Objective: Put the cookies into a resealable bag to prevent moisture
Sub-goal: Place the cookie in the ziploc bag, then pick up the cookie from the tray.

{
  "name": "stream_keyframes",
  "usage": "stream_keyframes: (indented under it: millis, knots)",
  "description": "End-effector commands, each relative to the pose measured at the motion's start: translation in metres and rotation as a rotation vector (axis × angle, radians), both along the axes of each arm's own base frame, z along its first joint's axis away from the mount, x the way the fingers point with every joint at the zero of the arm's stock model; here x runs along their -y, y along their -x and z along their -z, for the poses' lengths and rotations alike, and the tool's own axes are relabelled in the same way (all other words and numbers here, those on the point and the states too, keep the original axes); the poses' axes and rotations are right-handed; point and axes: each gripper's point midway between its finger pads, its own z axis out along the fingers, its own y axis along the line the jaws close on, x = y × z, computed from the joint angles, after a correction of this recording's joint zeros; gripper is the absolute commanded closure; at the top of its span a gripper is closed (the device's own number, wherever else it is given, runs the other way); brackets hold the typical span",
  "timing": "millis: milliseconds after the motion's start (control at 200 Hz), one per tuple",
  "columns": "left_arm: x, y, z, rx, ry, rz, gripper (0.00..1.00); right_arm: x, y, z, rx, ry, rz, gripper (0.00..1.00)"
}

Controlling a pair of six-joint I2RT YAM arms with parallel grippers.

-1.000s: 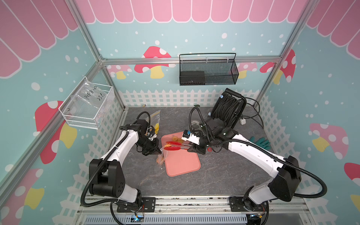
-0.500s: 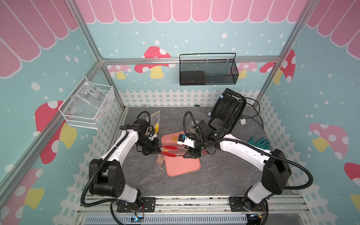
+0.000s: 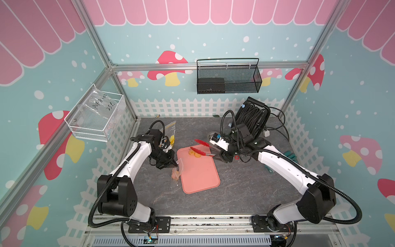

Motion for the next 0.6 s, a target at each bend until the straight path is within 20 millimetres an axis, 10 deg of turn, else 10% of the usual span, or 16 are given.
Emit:
stream_keyframes:
  millis: [0,596]
  knots:
    - [0.001,-0.002,-0.007,0.016,0.015,0.009,1.00,0.007,-0.004,0.042,-0.018,0.140,-0.003,0.40]
    - [-0.001,0.002,-0.004,0.013,0.002,0.012,1.00,-0.047,-0.063,0.115,-0.021,0.257,-0.045,0.37]
